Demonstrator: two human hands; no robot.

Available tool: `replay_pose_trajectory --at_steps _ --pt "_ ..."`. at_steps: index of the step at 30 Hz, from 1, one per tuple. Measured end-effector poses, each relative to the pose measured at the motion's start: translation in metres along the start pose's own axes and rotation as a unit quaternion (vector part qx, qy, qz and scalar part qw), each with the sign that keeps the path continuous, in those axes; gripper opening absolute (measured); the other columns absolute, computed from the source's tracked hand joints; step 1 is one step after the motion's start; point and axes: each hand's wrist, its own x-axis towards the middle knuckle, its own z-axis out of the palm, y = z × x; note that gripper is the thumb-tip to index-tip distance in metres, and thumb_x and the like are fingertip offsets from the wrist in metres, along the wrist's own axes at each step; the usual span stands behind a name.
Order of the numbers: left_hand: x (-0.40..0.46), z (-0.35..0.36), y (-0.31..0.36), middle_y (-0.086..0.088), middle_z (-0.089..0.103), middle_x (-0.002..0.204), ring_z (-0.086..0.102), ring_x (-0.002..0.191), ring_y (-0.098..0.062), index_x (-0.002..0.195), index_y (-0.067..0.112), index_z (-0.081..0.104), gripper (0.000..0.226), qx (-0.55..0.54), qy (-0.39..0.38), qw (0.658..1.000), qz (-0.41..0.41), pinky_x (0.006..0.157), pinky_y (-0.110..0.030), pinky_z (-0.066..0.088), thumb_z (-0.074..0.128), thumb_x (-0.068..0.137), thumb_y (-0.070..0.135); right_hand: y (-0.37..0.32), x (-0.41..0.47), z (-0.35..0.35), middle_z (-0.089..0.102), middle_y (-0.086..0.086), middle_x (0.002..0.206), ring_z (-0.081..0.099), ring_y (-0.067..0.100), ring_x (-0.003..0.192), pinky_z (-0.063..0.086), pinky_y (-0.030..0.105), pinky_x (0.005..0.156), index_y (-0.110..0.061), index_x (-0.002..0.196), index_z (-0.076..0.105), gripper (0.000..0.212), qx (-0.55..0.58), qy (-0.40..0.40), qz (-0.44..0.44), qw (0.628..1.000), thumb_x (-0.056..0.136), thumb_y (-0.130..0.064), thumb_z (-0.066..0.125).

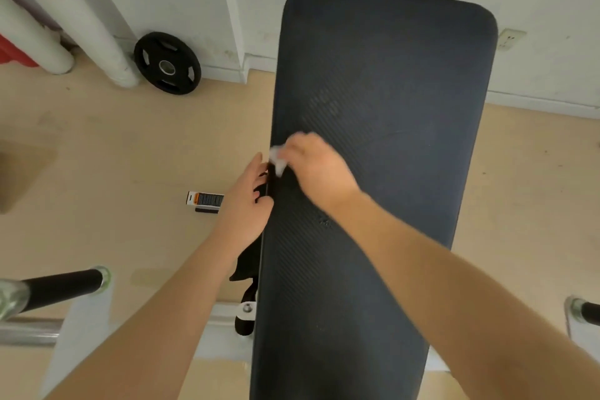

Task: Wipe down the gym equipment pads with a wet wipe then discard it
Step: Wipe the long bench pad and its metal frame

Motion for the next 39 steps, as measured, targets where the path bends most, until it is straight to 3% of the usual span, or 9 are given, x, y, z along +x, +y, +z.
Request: replay_pose_trajectory --at_steps 4,7,11,14,21,25,31,35,39 --pt "-0.002 0.003 -0.009 0.007 0.035 0.148 0.033 0.135 -0.012 0.146 0.027 0.023 0.070 -0.007 -0.032 0.999 0.003 0.113 -0.034 0.027 0.038 0.087 -0.007 0.035 0.054 -0.022 0.057 0.008 0.096 0.052 0.021 0.090 0.047 0.030 0.080 -0.008 0.084 0.067 0.021 0.028 0.144 0.149 0.978 0.084 0.004 0.050" --pt "-0.001 -0.001 -0.015 0.009 0.026 0.151 0.026 0.139 -0.014 0.146 0.032 0.017 0.072 -0.003 -0.071 0.997 -0.006 0.111 -0.030 0.022 0.039 0.089 -0.004 0.036 0.043 -0.022 0.060 0.011 0.096 0.053 0.025 0.089 0.042 0.023 0.077 -0.005 0.083 0.067 0.014 0.006 0.198 0.175 0.964 0.083 0.002 0.054" --pt "0.004 -0.009 -0.018 0.008 0.027 0.152 0.026 0.140 -0.017 0.145 0.037 0.017 0.074 -0.008 -0.096 0.995 -0.025 0.114 -0.036 0.023 0.039 0.088 -0.006 0.008 -0.018 -0.004 0.059 0.011 0.091 0.048 0.023 0.082 0.048 0.034 0.067 -0.007 0.092 0.064 0.018 -0.019 0.064 0.113 0.991 0.081 0.000 0.053" --pt "0.005 -0.009 -0.017 0.007 0.026 0.152 0.025 0.140 -0.018 0.146 0.036 0.016 0.078 -0.014 -0.105 0.994 -0.027 0.113 -0.036 0.024 0.040 0.086 -0.009 0.017 -0.032 -0.006 0.062 0.008 0.090 0.048 0.020 0.081 0.049 0.028 0.062 -0.009 0.087 0.067 0.017 -0.030 0.004 0.041 0.999 0.075 0.000 0.058" --pt "0.003 -0.013 -0.017 0.018 0.031 0.147 0.028 0.135 -0.001 0.143 0.037 0.026 0.076 -0.095 -0.121 0.987 -0.037 0.114 -0.034 0.022 0.034 0.087 -0.013 0.020 0.026 -0.005 0.058 0.016 0.089 0.059 0.030 0.082 0.050 0.032 0.071 -0.003 0.080 0.064 0.018 -0.026 0.139 0.153 0.978 0.073 0.012 0.056" --pt "0.002 -0.015 0.006 0.001 0.038 0.146 0.032 0.136 -0.013 0.141 0.017 0.035 0.054 -0.224 -0.088 0.964 -0.113 0.110 -0.032 0.029 0.025 0.093 -0.007 -0.020 -0.040 0.028 0.060 0.012 0.080 0.057 0.026 0.069 0.049 0.029 0.065 -0.004 0.085 0.065 0.030 -0.016 0.012 0.032 0.999 0.061 0.011 0.074" --pt "-0.001 -0.013 -0.001 0.003 0.032 0.148 0.037 0.130 -0.009 0.145 0.022 0.026 0.069 -0.162 -0.107 0.977 -0.083 0.109 -0.032 0.031 0.020 0.087 -0.015 -0.040 -0.070 0.026 0.062 0.009 0.078 0.058 0.026 0.066 0.051 0.032 0.058 -0.010 0.086 0.069 0.022 -0.013 -0.102 -0.064 0.993 0.067 0.000 0.074" --pt "-0.002 -0.002 -0.012 0.011 0.024 0.151 0.024 0.136 -0.004 0.146 0.030 0.019 0.082 -0.134 -0.111 0.982 -0.080 0.102 -0.021 0.026 0.027 0.081 -0.018 0.001 -0.009 -0.013 0.056 0.003 0.068 0.052 0.024 0.058 0.036 0.028 0.051 -0.023 0.066 0.063 0.027 -0.135 0.036 0.054 0.989 0.064 0.003 0.072" --pt "-0.012 0.006 -0.011 0.019 0.015 0.150 0.031 0.122 0.006 0.147 0.034 0.002 0.078 -0.059 -0.116 0.990 -0.045 0.096 -0.015 0.026 0.036 0.090 -0.006 0.011 -0.008 -0.012 0.056 0.010 0.077 0.051 0.022 0.064 0.042 0.026 0.059 -0.007 0.075 0.065 0.020 -0.051 0.105 0.123 0.986 0.067 0.011 0.062"
